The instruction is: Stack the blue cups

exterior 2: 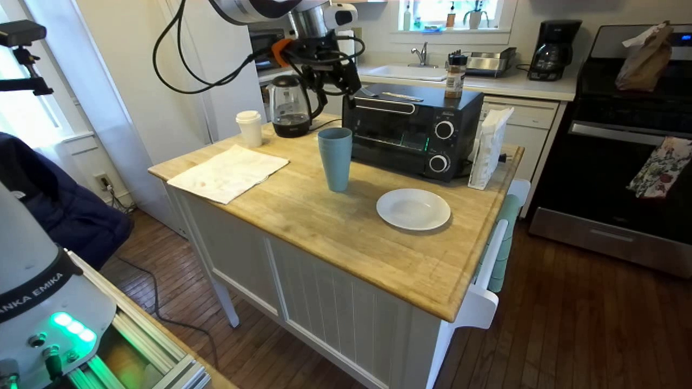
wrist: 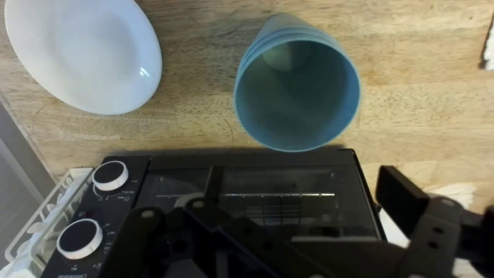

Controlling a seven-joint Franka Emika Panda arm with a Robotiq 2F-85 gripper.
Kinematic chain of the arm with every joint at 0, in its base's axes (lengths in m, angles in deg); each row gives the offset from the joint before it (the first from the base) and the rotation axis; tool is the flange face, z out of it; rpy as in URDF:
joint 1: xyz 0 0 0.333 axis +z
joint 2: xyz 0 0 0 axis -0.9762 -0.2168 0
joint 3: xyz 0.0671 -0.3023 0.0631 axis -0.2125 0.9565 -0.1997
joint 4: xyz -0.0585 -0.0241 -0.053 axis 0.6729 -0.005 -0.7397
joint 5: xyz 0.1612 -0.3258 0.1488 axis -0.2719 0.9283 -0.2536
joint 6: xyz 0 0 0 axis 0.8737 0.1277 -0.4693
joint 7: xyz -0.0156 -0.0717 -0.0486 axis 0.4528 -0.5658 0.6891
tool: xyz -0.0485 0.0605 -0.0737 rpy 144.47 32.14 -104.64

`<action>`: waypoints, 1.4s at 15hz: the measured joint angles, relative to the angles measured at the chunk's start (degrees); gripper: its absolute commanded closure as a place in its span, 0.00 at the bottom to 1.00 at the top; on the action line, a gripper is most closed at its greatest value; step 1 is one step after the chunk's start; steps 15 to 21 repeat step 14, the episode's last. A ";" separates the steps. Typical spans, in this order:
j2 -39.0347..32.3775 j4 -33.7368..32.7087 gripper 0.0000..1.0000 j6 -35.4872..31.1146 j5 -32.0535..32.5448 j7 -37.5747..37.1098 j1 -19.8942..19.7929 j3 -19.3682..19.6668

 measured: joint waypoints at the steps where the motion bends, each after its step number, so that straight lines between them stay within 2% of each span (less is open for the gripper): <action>1: 1.14 -0.02 0.00 0.78 -1.08 0.40 -0.14 0.17; 6: 7.38 -0.45 0.00 5.42 -5.72 3.13 -0.79 1.61; 11: 12.44 -0.66 0.00 8.10 -7.04 4.09 -0.80 3.40; 21: 13.19 -0.61 0.00 8.32 -7.09 4.14 -0.76 3.51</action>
